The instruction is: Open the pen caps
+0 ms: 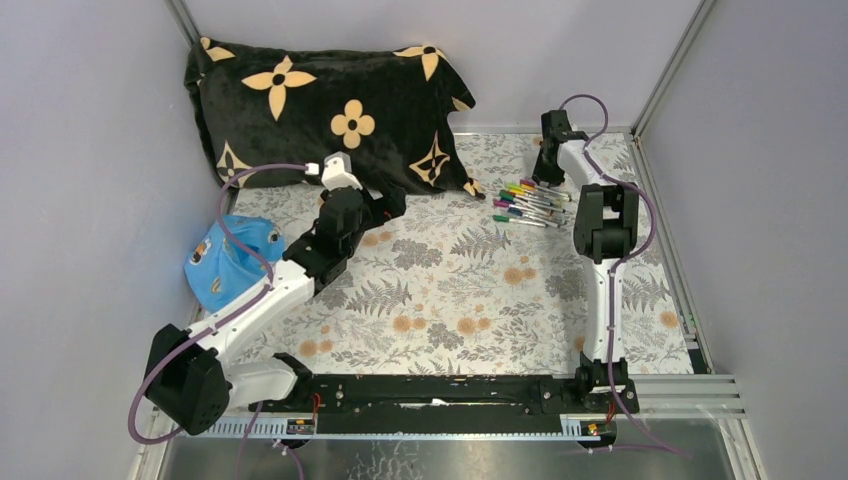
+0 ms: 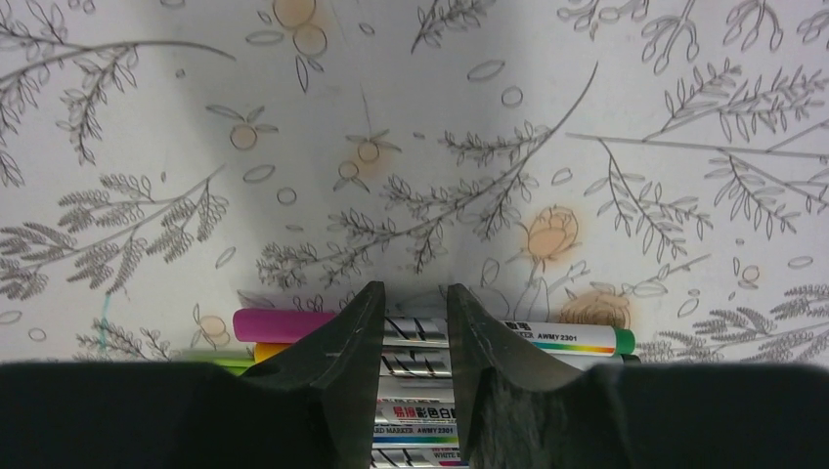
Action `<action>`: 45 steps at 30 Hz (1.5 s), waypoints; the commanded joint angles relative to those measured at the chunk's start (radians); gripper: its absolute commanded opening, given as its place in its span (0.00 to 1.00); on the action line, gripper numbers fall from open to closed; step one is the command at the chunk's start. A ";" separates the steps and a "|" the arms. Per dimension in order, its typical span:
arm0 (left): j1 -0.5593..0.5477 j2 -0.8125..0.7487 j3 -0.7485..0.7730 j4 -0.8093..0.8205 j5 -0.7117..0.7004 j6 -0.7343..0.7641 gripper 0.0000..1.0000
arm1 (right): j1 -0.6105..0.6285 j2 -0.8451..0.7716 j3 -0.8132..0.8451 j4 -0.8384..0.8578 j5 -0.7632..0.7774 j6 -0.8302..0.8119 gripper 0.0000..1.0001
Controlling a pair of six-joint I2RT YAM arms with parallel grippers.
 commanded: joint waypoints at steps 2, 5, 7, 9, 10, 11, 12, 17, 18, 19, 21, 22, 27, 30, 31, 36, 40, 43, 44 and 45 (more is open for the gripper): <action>-0.004 -0.040 -0.037 -0.023 -0.021 -0.028 0.98 | 0.025 -0.068 -0.121 -0.023 -0.019 0.015 0.37; -0.005 -0.047 -0.059 -0.031 -0.009 -0.050 0.98 | 0.037 -0.085 -0.163 -0.008 -0.015 0.017 0.37; -0.008 -0.047 -0.076 -0.036 0.004 -0.069 0.98 | 0.048 -0.092 -0.185 -0.002 -0.013 0.017 0.38; -0.014 -0.044 -0.093 -0.041 0.007 -0.085 0.99 | 0.062 -0.096 -0.202 0.002 -0.007 0.016 0.38; -0.018 -0.039 -0.101 -0.043 0.010 -0.090 0.98 | 0.069 -0.099 -0.210 0.003 -0.003 0.017 0.38; -0.022 -0.036 -0.107 -0.043 0.011 -0.094 0.98 | 0.076 -0.102 -0.216 0.005 -0.001 0.020 0.38; -0.026 -0.032 -0.112 -0.043 0.013 -0.099 0.98 | 0.082 -0.105 -0.227 0.005 0.002 0.025 0.38; -0.040 -0.026 -0.135 -0.073 0.023 -0.120 0.99 | 0.106 -0.141 -0.300 0.020 0.007 0.050 0.39; -0.042 -0.027 -0.143 -0.073 0.026 -0.125 0.99 | 0.112 -0.154 -0.321 0.027 0.007 0.055 0.39; -0.044 -0.029 -0.148 -0.075 0.028 -0.129 0.99 | 0.115 -0.170 -0.352 0.036 0.007 0.062 0.39; -0.047 -0.035 -0.156 -0.078 0.031 -0.137 0.99 | 0.122 -0.196 -0.403 0.052 0.011 0.073 0.39; -0.049 -0.039 -0.158 -0.082 0.035 -0.141 0.98 | 0.125 -0.208 -0.426 0.060 0.012 0.079 0.39; -0.063 -0.057 -0.170 -0.097 0.039 -0.154 0.98 | 0.138 -0.265 -0.535 0.088 0.023 0.098 0.39; -0.074 -0.065 -0.181 -0.107 0.042 -0.168 0.99 | 0.149 -0.296 -0.599 0.103 0.035 0.109 0.40; -0.079 -0.067 -0.186 -0.109 0.044 -0.173 0.98 | 0.154 -0.308 -0.620 0.109 0.041 0.114 0.40; -0.140 -0.058 -0.203 -0.108 0.054 -0.192 0.99 | 0.158 -0.346 -0.701 0.133 0.053 0.139 0.41; -0.239 -0.011 -0.197 -0.108 0.025 -0.199 0.99 | 0.158 -0.365 -0.741 0.141 0.062 0.170 0.41; -0.318 0.043 -0.187 -0.097 0.009 -0.206 0.99 | 0.158 -0.392 -0.782 0.154 0.074 0.197 0.41; -0.340 0.063 -0.182 -0.089 0.007 -0.210 0.99 | 0.157 -0.401 -0.795 0.160 0.079 0.207 0.41; -0.366 0.086 -0.180 -0.081 0.004 -0.215 0.98 | 0.158 -0.411 -0.806 0.166 0.083 0.212 0.41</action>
